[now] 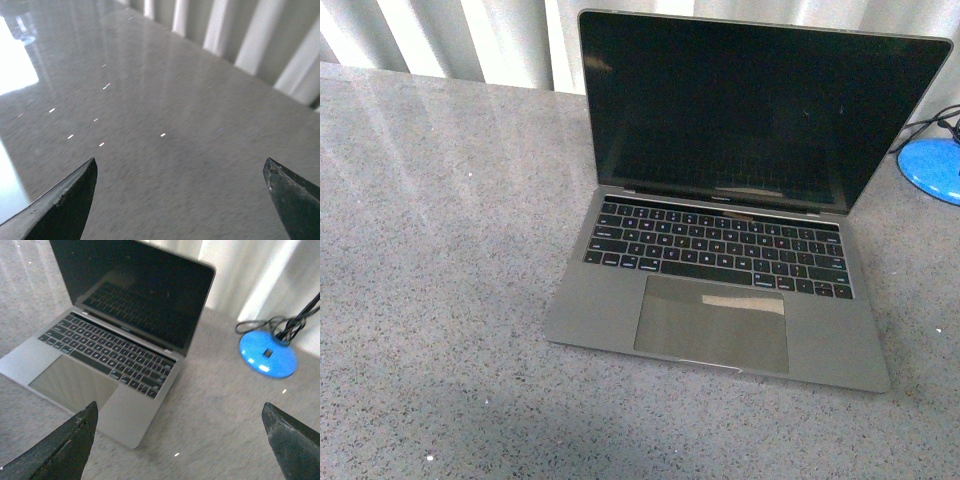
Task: Close laptop
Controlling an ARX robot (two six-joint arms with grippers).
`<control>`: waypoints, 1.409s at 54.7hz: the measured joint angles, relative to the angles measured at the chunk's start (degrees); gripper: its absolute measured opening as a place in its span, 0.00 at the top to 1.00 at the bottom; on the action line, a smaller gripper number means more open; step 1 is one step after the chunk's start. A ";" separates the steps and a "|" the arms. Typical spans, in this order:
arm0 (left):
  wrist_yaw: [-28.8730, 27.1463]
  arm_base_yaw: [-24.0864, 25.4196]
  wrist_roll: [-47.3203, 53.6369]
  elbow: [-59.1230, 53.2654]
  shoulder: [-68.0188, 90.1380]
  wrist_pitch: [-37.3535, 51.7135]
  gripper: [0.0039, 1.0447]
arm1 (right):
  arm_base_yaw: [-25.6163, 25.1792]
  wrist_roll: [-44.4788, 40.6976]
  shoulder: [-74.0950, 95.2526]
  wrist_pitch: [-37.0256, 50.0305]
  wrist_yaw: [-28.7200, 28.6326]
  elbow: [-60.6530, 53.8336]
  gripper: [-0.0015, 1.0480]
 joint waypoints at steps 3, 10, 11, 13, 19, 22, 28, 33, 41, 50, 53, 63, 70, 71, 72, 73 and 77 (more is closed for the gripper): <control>6.86 2.01 4.61 2.95 7.50 10.01 0.06 | 1.07 -5.79 9.16 4.57 1.14 4.22 0.10; 21.64 1.36 16.31 11.23 27.15 24.76 0.06 | 3.13 -14.16 27.69 8.55 2.86 14.43 0.10; 22.23 1.14 16.85 11.80 28.22 25.24 0.06 | 3.32 -14.47 29.46 8.90 3.23 15.69 0.10; 24.17 0.09 19.17 14.64 33.18 26.97 0.06 | 3.69 -15.12 32.55 9.62 4.20 18.12 0.10; 27.28 -1.99 22.91 19.93 40.68 29.66 0.06 | 4.31 -16.24 37.88 12.37 5.46 22.18 0.10; 28.79 -2.80 24.09 22.23 43.71 30.80 0.06 | 4.61 -16.26 39.74 13.14 5.84 23.41 0.10; 33.09 -4.31 26.91 27.91 51.06 33.48 0.06 | 5.84 -16.90 42.91 14.23 6.03 25.35 0.10; 36.39 -5.05 28.92 32.06 55.82 35.06 0.06 | 6.97 -17.31 44.85 14.62 5.57 27.82 0.10; 43.10 -5.86 32.39 39.43 63.06 35.15 0.15 | 7.74 -17.68 48.61 14.71 5.55 32.13 0.10; 48.04 -6.82 38.10 47.82 69.18 31.61 0.49 | 8.50 -18.36 52.24 13.66 5.22 35.71 0.36; 48.94 -7.23 39.78 50.38 70.82 30.18 0.59 | 8.76 -18.47 53.22 13.33 4.87 36.92 0.46; 55.12 -9.55 47.10 58.88 76.15 23.47 0.97 | 9.68 -20.63 56.33 10.08 2.54 41.75 0.86; 57.57 -10.56 51.08 62.31 78.34 20.20 0.97 | 9.88 -21.29 57.88 8.50 1.95 44.26 0.99; 58.12 -10.71 51.47 62.79 78.66 19.54 0.97 | 9.90 -21.44 58.07 8.37 1.77 44.61 0.99; 58.34 -10.73 51.74 63.08 78.84 19.21 0.97 | 9.90 -21.46 58.23 8.31 1.66 44.76 0.99; 58.69 -10.82 52.35 63.58 79.17 18.53 0.97 | 9.92 -21.66 58.42 8.13 1.55 45.13 0.99; 59.25 -11.08 54.01 65.48 80.37 16.87 0.97 | 9.94 -21.94 59.23 7.37 1.29 46.25 0.99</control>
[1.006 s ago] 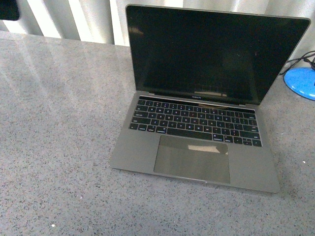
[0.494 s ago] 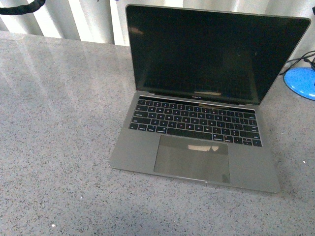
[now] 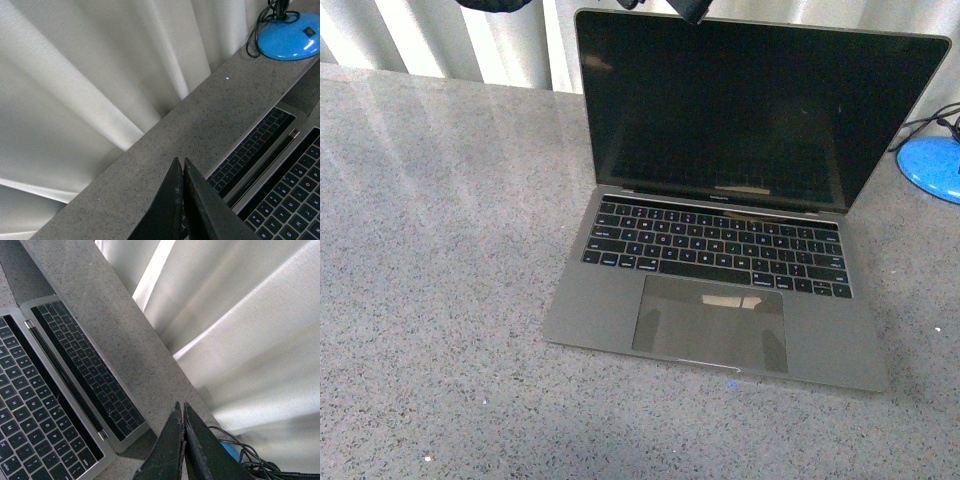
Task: Close laptop
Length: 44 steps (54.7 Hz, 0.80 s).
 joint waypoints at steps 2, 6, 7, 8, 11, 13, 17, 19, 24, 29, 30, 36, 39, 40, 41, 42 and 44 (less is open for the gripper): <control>0.37 -0.09 0.50 1.05 0.68 -0.66 0.97 | 0.00 -0.15 0.57 -0.13 -0.44 0.57 0.99; 1.05 -0.09 1.64 2.71 1.68 -1.97 0.97 | 0.00 -0.42 1.27 -0.61 -0.74 1.16 0.99; 1.38 -0.09 1.90 3.19 1.97 -2.45 0.97 | 0.00 -0.55 1.49 -0.57 -0.76 1.25 0.99; 1.62 -0.09 2.19 3.65 2.29 -2.86 0.97 | 0.00 -0.57 1.70 -0.57 -0.79 1.33 0.99; 1.97 -0.07 2.95 4.81 3.02 -3.82 0.97 | 0.00 -0.76 2.29 -0.76 -1.14 1.64 0.99; 2.36 -0.02 3.52 5.44 3.41 -4.63 0.97 | 0.00 -0.81 2.71 -0.76 -1.16 1.86 0.99; 3.06 0.17 4.68 6.47 4.26 -6.14 0.97 | -0.02 -0.90 3.30 -0.85 -1.49 2.32 0.99; 3.34 0.35 5.14 6.82 4.55 -6.82 0.97 | -0.02 -1.01 3.65 -0.83 -1.57 2.56 0.99; 3.72 0.70 6.03 7.72 5.46 -7.80 0.97 | -0.02 -1.22 4.31 -0.83 -1.77 3.02 0.99; 4.26 1.11 6.19 8.74 6.19 -8.13 0.97 | 0.00 -1.27 4.98 -0.76 -1.81 3.17 0.99; 4.37 1.20 6.19 9.03 6.32 -8.20 0.97 | 0.02 -1.27 5.11 -0.76 -1.84 3.17 0.99; 4.81 1.75 6.21 10.12 6.93 -8.52 0.97 | 0.39 -1.42 6.01 -0.76 -1.95 3.26 0.99; 4.96 1.97 6.21 10.36 7.02 -8.98 0.97 | 0.66 -1.40 6.16 -0.76 -1.95 3.26 0.99; 4.94 2.03 6.23 10.45 7.13 -9.01 0.97 | 0.72 -1.40 6.21 -0.74 -1.95 3.26 0.99; 4.94 2.14 6.23 10.58 7.19 -9.01 0.97 | 0.81 -1.40 6.23 -0.74 -2.01 3.26 0.99; 4.94 2.19 6.21 10.64 7.26 -9.03 0.97 | 0.90 -1.40 6.32 -0.74 -2.05 3.28 0.99; 5.01 2.27 6.21 10.86 7.43 -9.11 0.97 | 1.07 -1.40 6.34 -0.66 -2.05 3.28 0.99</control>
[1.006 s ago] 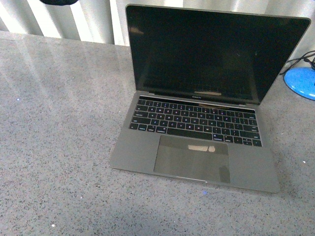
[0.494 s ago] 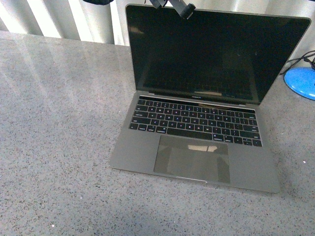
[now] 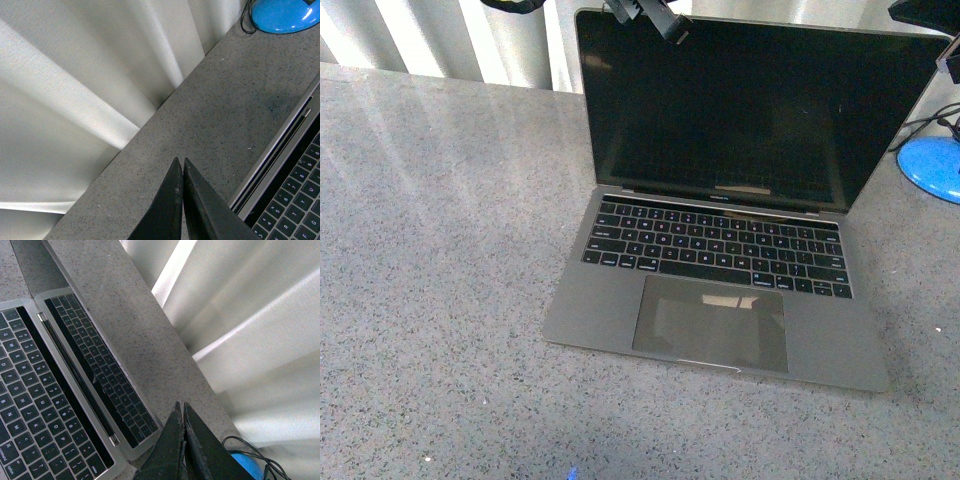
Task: Close laptop
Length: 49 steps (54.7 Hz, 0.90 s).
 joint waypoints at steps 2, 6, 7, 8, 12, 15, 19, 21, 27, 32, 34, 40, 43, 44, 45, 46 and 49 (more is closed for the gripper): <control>0.00 0.09 0.02 0.13 0.15 -0.07 0.97 | 0.17 0.00 0.11 0.04 -0.15 0.02 0.99; 0.20 0.31 0.02 0.39 0.46 -0.20 0.97 | 0.50 -0.02 0.50 0.13 -0.17 0.13 0.99; 0.20 0.33 0.02 0.44 0.50 -0.22 0.97 | 0.52 -0.02 0.52 0.13 -0.20 0.13 0.99; 0.20 0.35 0.04 0.55 0.63 -0.22 0.97 | 0.55 -0.02 0.59 0.13 -0.20 0.15 0.99; 0.57 0.46 0.04 0.96 1.11 -0.50 0.97 | 0.57 -0.04 0.61 0.13 -0.24 0.20 0.99; 0.90 0.48 0.04 1.22 1.49 -0.50 0.97 | 0.57 -0.24 0.61 0.13 -0.42 0.22 0.99; 1.46 0.48 0.17 1.86 1.79 -1.25 0.97 | 0.50 -0.42 0.66 0.00 -0.57 0.33 0.99; 1.44 0.48 0.24 2.03 1.92 -1.25 0.97 | 0.46 -0.46 0.76 0.00 -0.57 0.44 0.99; 1.99 0.48 0.26 2.69 2.27 -1.77 0.97 | 0.31 -0.48 1.53 -0.17 -0.72 1.11 0.99; 2.43 0.48 0.39 3.08 2.47 -2.43 0.97 | 0.24 -0.52 2.27 -0.22 -0.81 1.40 0.99; 2.62 0.48 0.39 3.19 2.56 -2.69 0.97 | 0.24 -0.63 2.62 -0.22 -1.01 1.51 0.99; 3.23 0.61 0.37 3.26 2.58 -3.26 0.97 | 0.24 -0.81 3.28 -0.17 -1.11 1.79 0.99; 3.52 0.72 0.37 3.23 2.58 -3.52 0.97 | 0.24 -0.81 3.30 -0.09 -1.14 1.79 0.99; 3.72 0.72 0.37 3.19 2.58 -3.52 0.97 | 0.24 -0.79 3.30 -0.04 -1.11 1.79 0.99; 3.80 0.76 0.35 3.17 2.58 -3.54 0.97 | 0.24 -0.79 3.30 -0.04 -1.11 1.77 0.99; 3.96 0.79 0.35 3.08 2.56 -3.63 0.97 | 0.26 -0.79 3.30 -0.04 -1.14 1.73 0.99; 4.37 0.83 0.35 2.64 2.29 -3.96 0.97 | 0.26 -0.77 3.30 0.00 -1.20 1.53 0.99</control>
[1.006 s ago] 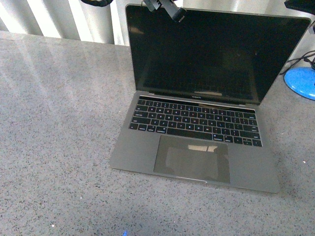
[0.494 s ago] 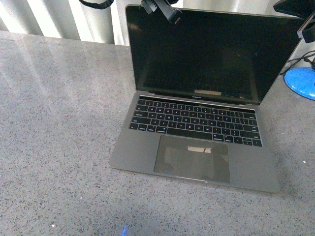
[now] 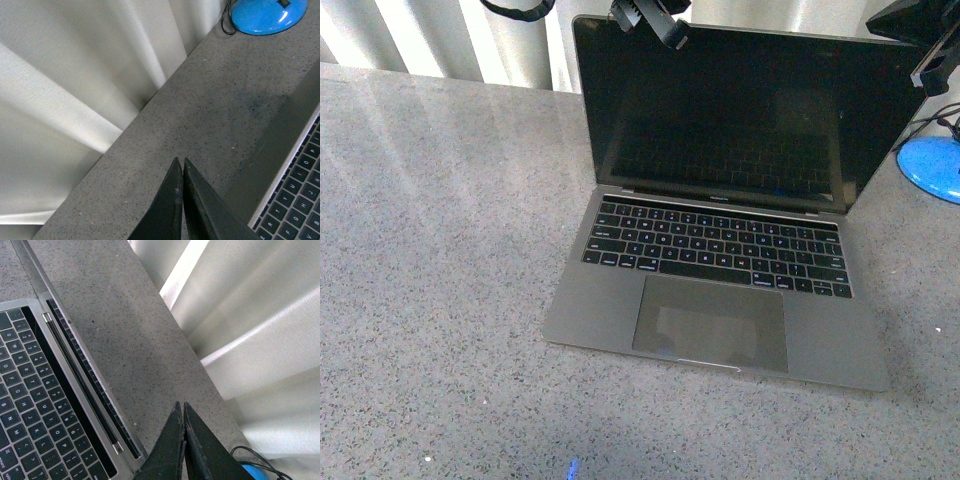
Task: Close laptop
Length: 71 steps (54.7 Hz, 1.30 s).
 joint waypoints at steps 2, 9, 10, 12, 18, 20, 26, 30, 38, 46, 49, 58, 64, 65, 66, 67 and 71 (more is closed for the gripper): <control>0.11 0.00 0.04 -0.85 -0.55 -0.13 0.97 | 0.00 0.02 -0.02 0.33 0.00 -0.42 0.99; 0.50 -0.02 0.15 -3.52 -2.27 -1.03 0.97 | 0.07 0.37 -0.55 0.76 0.00 -2.03 0.99; 0.55 -0.02 0.22 -3.93 -2.51 -1.20 0.97 | 0.07 0.37 -0.61 0.79 0.00 -2.27 0.99; 0.57 -0.02 0.33 -4.52 -2.80 -1.40 0.97 | 0.11 0.39 -0.72 0.87 0.02 -2.58 0.99; 0.50 -0.11 0.74 -6.34 -3.39 -1.60 0.97 | 0.24 0.59 -1.18 0.94 0.04 -4.07 0.99; 0.50 -0.13 0.81 -6.84 -3.48 -1.62 0.97 | 0.31 0.70 -1.22 1.07 0.04 -4.46 0.99; 0.42 -0.20 0.90 -8.52 -3.82 -1.31 0.97 | 0.63 1.64 -1.73 1.57 0.07 -6.05 0.99; 0.37 -0.28 0.92 -9.66 -4.26 -0.94 0.97 | 1.03 2.21 -2.36 2.14 0.09 -7.61 0.99; 0.11 -0.31 0.98 -10.99 -5.11 -0.79 0.97 | 1.97 3.15 -3.74 2.93 0.26 -9.99 0.99; 0.11 -0.28 1.14 -11.87 -5.88 -0.81 0.97 | 2.73 3.67 -4.92 3.65 0.52 -11.93 0.99; 0.17 -0.28 1.16 -12.31 -6.25 -0.96 0.97 | 2.99 4.00 -5.31 3.85 0.55 -12.66 0.99; 0.35 -0.28 1.16 -13.31 -6.95 -1.05 0.97 | 3.23 4.68 -5.92 4.72 0.70 -14.56 0.99; 0.59 -0.35 1.14 -14.25 -7.28 -1.05 0.97 | 3.23 5.07 -6.05 5.40 0.72 -16.00 0.99; 0.77 -0.37 1.14 -14.38 -7.30 -1.07 0.97 | 3.23 5.09 -6.08 5.46 0.72 -16.20 0.99; 0.94 -0.39 1.14 -14.51 -7.32 -1.07 0.97 | 3.21 5.14 -6.10 5.60 0.70 -16.48 0.99; 0.96 -0.42 1.14 -14.67 -7.34 -1.07 0.97 | 3.21 5.16 -6.12 5.62 0.70 -16.63 0.99; 1.29 -0.59 0.87 -15.39 -7.37 -0.87 0.97 | 3.21 5.35 -6.14 5.88 0.68 -17.25 0.99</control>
